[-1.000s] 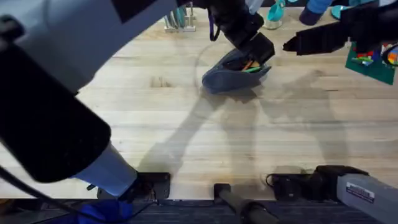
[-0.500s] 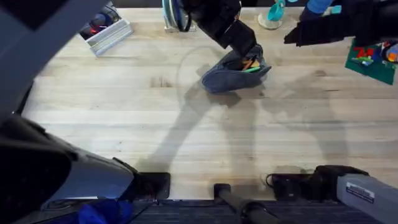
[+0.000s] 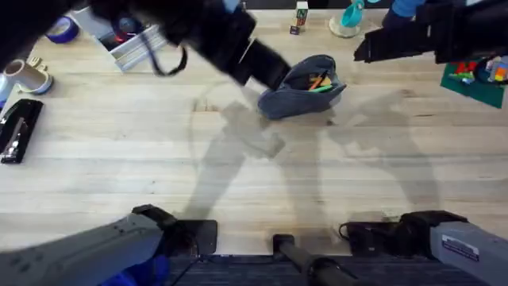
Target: Unzip the bag, pick up the pens from the table one at a time and place them inside, then zip the bag closed.
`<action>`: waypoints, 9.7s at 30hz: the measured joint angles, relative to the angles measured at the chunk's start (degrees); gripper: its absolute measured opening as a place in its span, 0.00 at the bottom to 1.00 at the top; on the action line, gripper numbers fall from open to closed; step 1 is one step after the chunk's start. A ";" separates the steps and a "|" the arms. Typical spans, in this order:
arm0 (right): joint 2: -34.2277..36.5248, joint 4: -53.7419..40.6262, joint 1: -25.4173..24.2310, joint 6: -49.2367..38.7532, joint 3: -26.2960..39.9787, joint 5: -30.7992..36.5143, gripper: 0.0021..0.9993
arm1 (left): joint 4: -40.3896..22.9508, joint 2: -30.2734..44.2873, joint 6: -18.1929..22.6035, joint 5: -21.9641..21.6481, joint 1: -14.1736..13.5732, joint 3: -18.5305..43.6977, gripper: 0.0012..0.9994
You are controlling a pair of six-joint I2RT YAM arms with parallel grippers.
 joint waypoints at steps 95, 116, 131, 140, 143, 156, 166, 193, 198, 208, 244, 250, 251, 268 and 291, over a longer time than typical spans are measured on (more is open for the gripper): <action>40.94 11.29 5.55 -3.60 4.96 -32.67 1.00 | 0.34 -24.60 -1.21 0.89 11.51 -22.90 0.99; 43.15 14.03 7.68 -2.98 4.96 -38.04 1.00 | 0.34 -24.60 -1.21 0.89 11.51 -22.90 0.99; 43.15 13.32 7.68 -1.74 4.98 -41.64 1.00 | 0.34 -24.60 -1.23 0.89 11.51 -22.90 0.99; 43.15 11.49 7.68 -1.57 4.98 -42.60 1.00 | 0.34 -24.60 -1.21 0.89 11.51 -22.90 0.99; 43.01 11.25 7.68 -1.59 5.01 -42.58 1.00 | 0.34 -24.60 -1.23 0.89 11.51 -22.90 0.99; 35.97 8.04 7.68 -1.60 5.03 -43.04 1.00 | 0.34 -24.60 -1.22 0.89 11.51 -22.90 0.99; 34.29 7.47 7.70 -1.60 5.03 -42.97 1.00 | 0.34 -24.60 -1.21 0.89 11.51 -22.90 0.99; 26.91 -12.45 8.64 -9.10 14.09 -21.67 1.00 | 0.38 -24.60 -1.21 0.89 11.51 -22.90 0.99; 25.59 -19.77 8.35 -12.03 23.73 -13.29 1.00 | 0.73 -24.60 -1.19 0.89 11.51 -22.90 0.99; 21.11 -26.35 8.20 -14.78 28.63 -4.42 1.00 | 2.27 -24.60 0.39 3.09 11.51 -22.90 0.99; 19.22 -17.68 26.27 -29.83 23.78 11.48 1.00 | -1.19 -24.60 9.87 15.65 19.71 -22.90 0.99; 21.41 -15.19 26.60 -31.86 23.78 12.37 1.00 | -1.22 -24.60 10.76 16.48 19.86 -22.90 0.99; 21.70 -14.91 26.60 -32.31 23.76 12.41 1.00 | -1.22 -24.60 10.86 16.63 19.86 -22.90 0.99; 26.49 -13.25 26.60 -47.39 23.63 13.02 1.00 | -1.43 -24.60 10.90 17.02 19.86 -22.90 0.99; 33.03 -9.11 26.63 -59.78 23.61 13.02 1.00 | -1.41 -24.60 10.90 17.04 19.86 -22.90 0.99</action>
